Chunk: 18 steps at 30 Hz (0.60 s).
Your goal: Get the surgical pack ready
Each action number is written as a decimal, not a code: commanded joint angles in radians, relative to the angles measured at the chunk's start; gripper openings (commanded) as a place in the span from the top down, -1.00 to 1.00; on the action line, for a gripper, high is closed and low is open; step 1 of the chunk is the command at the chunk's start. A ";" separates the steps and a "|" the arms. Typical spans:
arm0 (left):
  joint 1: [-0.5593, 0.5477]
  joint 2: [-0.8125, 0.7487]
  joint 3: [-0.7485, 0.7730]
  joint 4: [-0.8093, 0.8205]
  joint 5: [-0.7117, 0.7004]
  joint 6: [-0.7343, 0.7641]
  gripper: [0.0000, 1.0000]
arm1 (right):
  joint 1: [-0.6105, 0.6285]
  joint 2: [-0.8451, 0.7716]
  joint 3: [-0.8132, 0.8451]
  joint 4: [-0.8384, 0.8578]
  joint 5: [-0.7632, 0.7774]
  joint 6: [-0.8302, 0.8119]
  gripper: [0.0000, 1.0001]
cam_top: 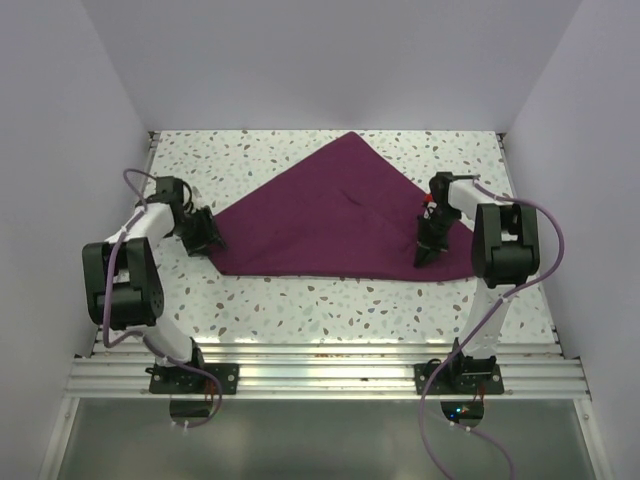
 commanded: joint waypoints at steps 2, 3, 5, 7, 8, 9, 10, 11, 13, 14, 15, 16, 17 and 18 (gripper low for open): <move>0.014 -0.091 0.132 -0.007 -0.193 0.012 -0.18 | 0.016 -0.032 0.058 -0.014 0.018 -0.011 0.69; 0.020 -0.083 0.145 -0.009 -0.202 0.007 -0.22 | 0.020 -0.035 0.061 -0.014 0.013 -0.011 0.69; 0.029 -0.048 0.175 -0.006 -0.207 0.000 -0.38 | 0.029 -0.038 0.067 -0.017 0.004 -0.012 0.68; 0.035 -0.017 0.198 0.000 -0.222 -0.002 -0.45 | 0.040 -0.038 0.068 -0.017 -0.012 -0.012 0.67; 0.046 0.012 0.202 0.009 -0.222 0.004 -0.43 | 0.045 -0.033 0.070 -0.017 -0.018 -0.012 0.67; 0.056 0.024 0.202 0.034 -0.222 0.007 -0.43 | 0.046 -0.032 0.068 -0.014 -0.036 -0.009 0.67; 0.067 0.038 0.208 0.040 -0.224 0.010 -0.43 | 0.046 -0.030 0.064 -0.008 -0.050 -0.008 0.67; 0.089 0.068 0.214 0.046 -0.219 0.021 -0.43 | 0.048 -0.032 0.059 0.001 -0.058 -0.005 0.67; 0.106 0.110 0.228 0.069 -0.207 0.035 -0.42 | 0.046 -0.030 0.059 0.006 -0.062 -0.002 0.67; 0.119 0.122 0.232 0.078 -0.204 0.047 -0.42 | 0.046 -0.033 0.058 0.010 -0.062 -0.003 0.67; 0.122 0.133 0.237 0.101 -0.199 0.052 -0.42 | 0.048 -0.033 0.056 0.013 -0.065 -0.006 0.67; 0.126 0.157 0.243 0.114 -0.193 0.059 -0.41 | 0.046 -0.032 0.052 0.019 -0.071 -0.008 0.67; 0.127 0.171 0.249 0.120 -0.197 0.070 -0.40 | 0.046 -0.032 0.047 0.022 -0.073 -0.008 0.67; 0.126 0.188 0.255 0.134 -0.190 0.075 -0.38 | 0.048 -0.030 0.044 0.022 -0.074 -0.009 0.67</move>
